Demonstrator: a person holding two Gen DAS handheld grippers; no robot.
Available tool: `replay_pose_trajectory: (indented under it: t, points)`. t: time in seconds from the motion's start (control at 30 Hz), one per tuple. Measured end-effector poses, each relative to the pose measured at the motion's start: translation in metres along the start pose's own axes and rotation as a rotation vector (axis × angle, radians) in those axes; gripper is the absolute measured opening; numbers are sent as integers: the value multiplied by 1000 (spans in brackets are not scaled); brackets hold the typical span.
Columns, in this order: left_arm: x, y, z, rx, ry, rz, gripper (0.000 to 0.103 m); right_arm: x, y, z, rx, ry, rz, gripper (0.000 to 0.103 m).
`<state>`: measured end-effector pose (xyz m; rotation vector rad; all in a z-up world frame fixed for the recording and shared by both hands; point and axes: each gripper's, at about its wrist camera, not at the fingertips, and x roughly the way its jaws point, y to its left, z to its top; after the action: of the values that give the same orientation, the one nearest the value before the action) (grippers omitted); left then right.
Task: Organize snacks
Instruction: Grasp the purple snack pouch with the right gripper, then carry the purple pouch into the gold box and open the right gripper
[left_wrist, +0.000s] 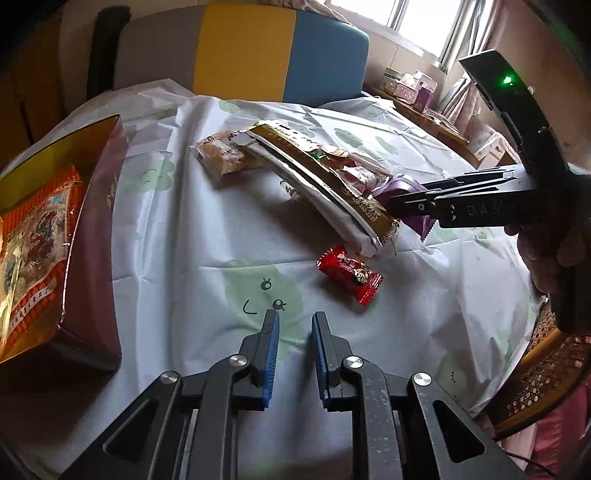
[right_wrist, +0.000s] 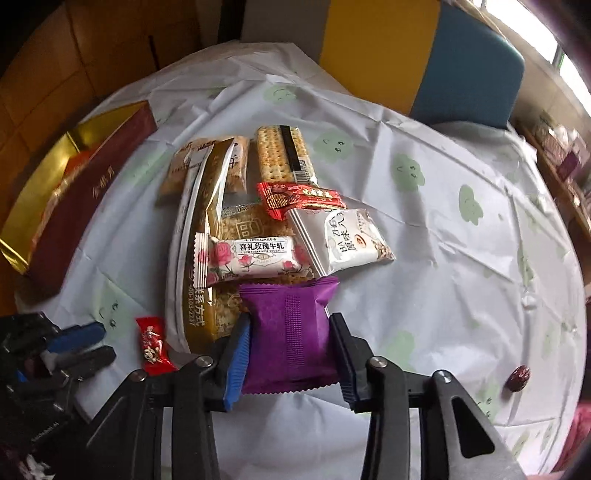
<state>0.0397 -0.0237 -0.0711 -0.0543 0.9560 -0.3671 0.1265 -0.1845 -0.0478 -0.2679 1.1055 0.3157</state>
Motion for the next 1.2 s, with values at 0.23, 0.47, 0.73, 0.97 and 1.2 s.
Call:
replay_pose_trajectory:
  t: [0.23, 0.47, 0.73, 0.97, 1.2]
  points:
    - [0, 1, -1, -21, -3, -2, 19, 1, 0, 1, 0, 0, -10, 41]
    - [0, -7, 0, 0, -7, 9, 29, 0, 1, 1, 4, -1, -9, 40]
    - [-1, -7, -8, 29, -50, 3, 30, -10, 2, -1, 14, -33, 41, 38]
    - [-6, -1, -11, 11, -73, -29, 30, -41, 16, 5, 22, -101, 196, 38]
    - [-13, 8, -18, -8, -84, -56, 30, -59, 75, 40, -111, -135, 344, 39]
